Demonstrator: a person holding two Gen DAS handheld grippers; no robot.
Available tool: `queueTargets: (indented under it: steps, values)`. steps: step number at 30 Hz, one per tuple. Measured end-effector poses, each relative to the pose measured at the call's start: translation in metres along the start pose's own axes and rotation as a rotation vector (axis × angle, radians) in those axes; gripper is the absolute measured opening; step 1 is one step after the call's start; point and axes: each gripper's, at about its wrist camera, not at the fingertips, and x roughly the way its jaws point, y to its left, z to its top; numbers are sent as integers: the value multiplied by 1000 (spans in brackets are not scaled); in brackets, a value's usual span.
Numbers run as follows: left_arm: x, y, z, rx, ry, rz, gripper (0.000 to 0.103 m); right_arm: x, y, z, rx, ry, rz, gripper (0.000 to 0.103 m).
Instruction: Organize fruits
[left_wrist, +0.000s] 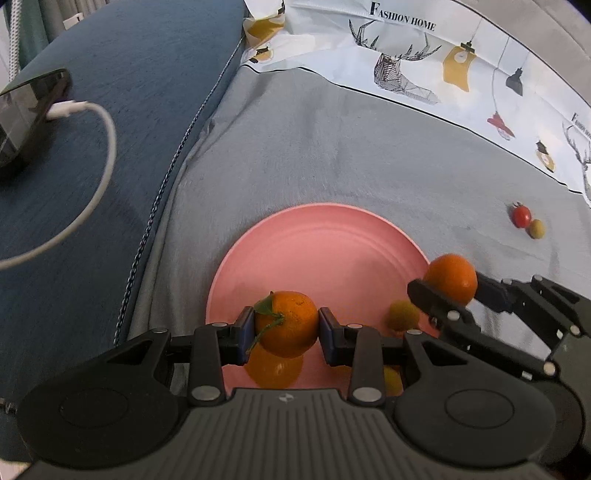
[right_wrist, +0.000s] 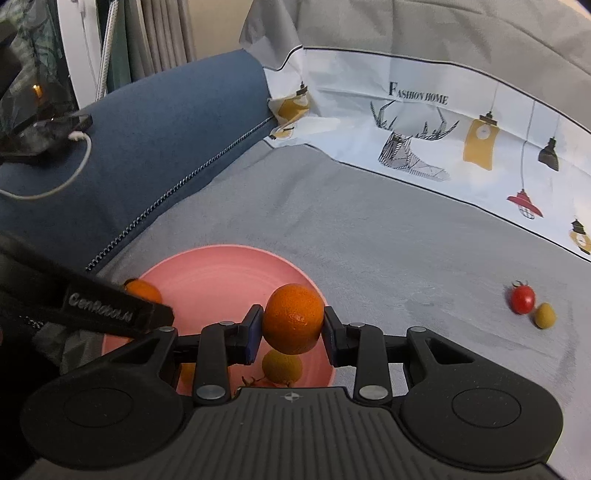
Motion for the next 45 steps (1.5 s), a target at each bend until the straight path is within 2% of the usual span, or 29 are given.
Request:
queueTargets:
  steps: [8,9,10,11,12,13,15,16,23,30,40,45]
  values:
    - [20,2,10,21,12,5,41,20,1,4,-20,17,11,36]
    - [20,3,10,20,10,7,45,21,1,5,-17,18,14,36]
    - [18,4,10,17,5,9,49,21,0,5,-13,14,11,36]
    - [16,5,11,12,-1,19,62,18,-1,6,-11,12,4,36]
    - [14,7,10,3,-10,42,79,15,-3,7,-7,8,-2,37]
    - [10,10,9,-4,-22,67,83,11,-6,7,2,5,-8,41]
    - [3,14,6,-3,-44,66,100,1,-11,4,18,4,-20,58]
    - [-1,15,5,-4,-43,51,103,-7,-12,1,18,1,-25,68]
    - [-33,19,-21,-10,-38,20,103,-68,-2,-26,-5,-18,-72,79]
    - [-76,12,-61,-5,-71,29,103,-126,18,-51,-8,-60,-88,85]
    - [-122,10,-111,-21,-113,45,103,-175,33,-61,-2,-140,-88,88]
    - [-139,8,-126,-19,-141,51,103,-191,38,-66,-3,-144,-71,90]
